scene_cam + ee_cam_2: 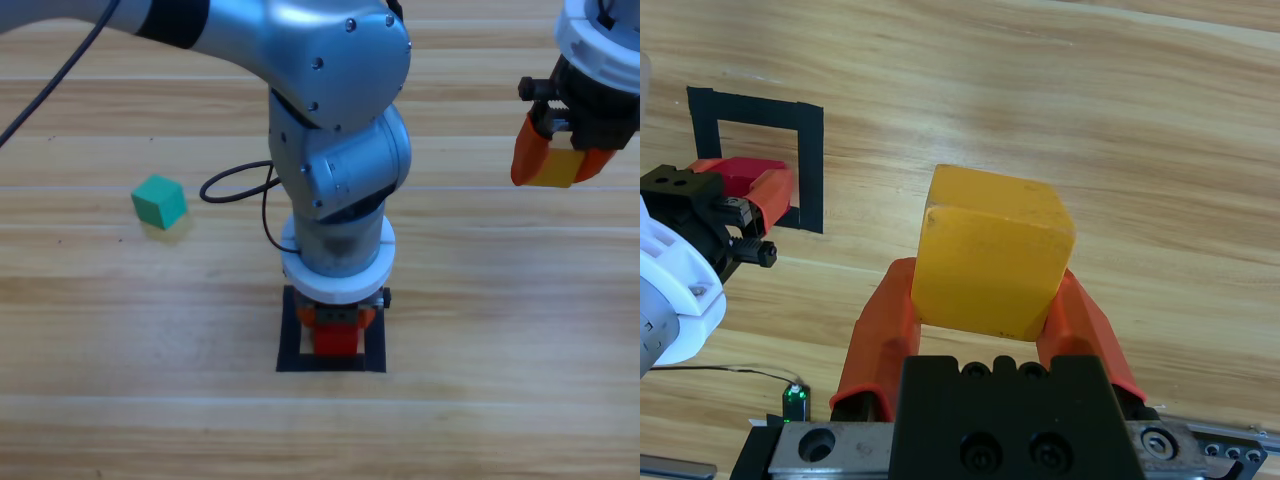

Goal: Stack the blocks in the rectangular block: red at the bottom, yellow in the middle, green on top

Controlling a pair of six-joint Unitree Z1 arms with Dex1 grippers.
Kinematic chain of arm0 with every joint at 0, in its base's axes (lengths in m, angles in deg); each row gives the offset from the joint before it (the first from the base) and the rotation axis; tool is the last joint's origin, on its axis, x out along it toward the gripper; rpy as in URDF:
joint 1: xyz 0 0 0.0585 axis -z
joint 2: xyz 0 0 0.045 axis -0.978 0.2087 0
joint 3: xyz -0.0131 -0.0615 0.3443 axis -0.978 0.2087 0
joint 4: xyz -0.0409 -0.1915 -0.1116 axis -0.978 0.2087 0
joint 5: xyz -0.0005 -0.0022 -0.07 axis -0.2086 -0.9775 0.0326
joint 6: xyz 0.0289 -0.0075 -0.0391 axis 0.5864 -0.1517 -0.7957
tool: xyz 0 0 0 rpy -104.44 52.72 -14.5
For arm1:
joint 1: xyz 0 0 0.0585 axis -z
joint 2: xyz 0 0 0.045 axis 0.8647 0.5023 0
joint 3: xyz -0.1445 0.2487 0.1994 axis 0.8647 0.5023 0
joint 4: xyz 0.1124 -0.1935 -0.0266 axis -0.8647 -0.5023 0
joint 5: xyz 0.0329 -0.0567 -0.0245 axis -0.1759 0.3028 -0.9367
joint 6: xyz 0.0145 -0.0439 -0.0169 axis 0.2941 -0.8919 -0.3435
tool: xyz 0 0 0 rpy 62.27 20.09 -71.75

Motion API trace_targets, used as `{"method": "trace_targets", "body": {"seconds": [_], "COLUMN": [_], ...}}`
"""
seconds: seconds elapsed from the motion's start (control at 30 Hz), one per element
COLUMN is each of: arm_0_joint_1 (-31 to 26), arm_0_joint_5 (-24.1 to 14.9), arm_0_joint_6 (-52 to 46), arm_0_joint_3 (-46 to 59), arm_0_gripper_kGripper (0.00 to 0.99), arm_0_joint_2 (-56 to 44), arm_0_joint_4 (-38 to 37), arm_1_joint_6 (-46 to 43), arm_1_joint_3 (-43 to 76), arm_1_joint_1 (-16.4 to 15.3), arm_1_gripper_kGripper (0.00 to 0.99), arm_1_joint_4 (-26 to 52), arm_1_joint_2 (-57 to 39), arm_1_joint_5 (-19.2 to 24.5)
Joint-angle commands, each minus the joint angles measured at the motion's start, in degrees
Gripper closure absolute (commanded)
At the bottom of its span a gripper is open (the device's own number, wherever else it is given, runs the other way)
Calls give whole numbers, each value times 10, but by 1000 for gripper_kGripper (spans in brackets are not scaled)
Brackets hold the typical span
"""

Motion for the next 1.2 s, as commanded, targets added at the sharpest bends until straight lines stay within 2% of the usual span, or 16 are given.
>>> {"method": "trace_targets", "body": {"seconds": [0.03,0.1,0.13,0.23,0.3,0.4,0.67,0.77,0.83,1.07,1.2], "arm_0_joint_1": [7,4,4,4,4,4,4,4,4,0,-30], "arm_0_joint_5": [-6,-6,-6,-6,-6,-6,-9,-15,-24,-83,-91], "arm_0_joint_6": [8,12,14,13,11,8,3,6,12,44,101], "arm_0_joint_3": [5,4,1,-1,2,2,3,-7,-25,-10,50], "arm_0_gripper_kGripper": [918,857,769,611,421,284,203,119,106,106,106], "arm_0_joint_2": [26,26,28,26,26,26,13,-6,-29,-225,-345], "arm_0_joint_4": [-9,-11,-12,-12,-12,-12,-12,-9,6,47,48], "arm_1_joint_6": [-4,-4,-4,-3,-3,-2,8,22,30,59,83], "arm_1_joint_3": [-2,-2,-2,-2,-2,-3,3,8,8,5,-8], "arm_1_joint_1": [-1,-1,-1,-1,-1,-1,-1,-12,-20,-56,-90], "arm_1_gripper_kGripper": [921,921,921,923,921,921,921,921,921,921,921], "arm_1_joint_4": [13,13,13,14,14,14,14,13,12,10,9], "arm_1_joint_2": [39,39,39,40,39,39,19,5,3,6,29], "arm_1_joint_5": [-3,-3,-3,-3,-2,0,4,8,11,22,19]}}
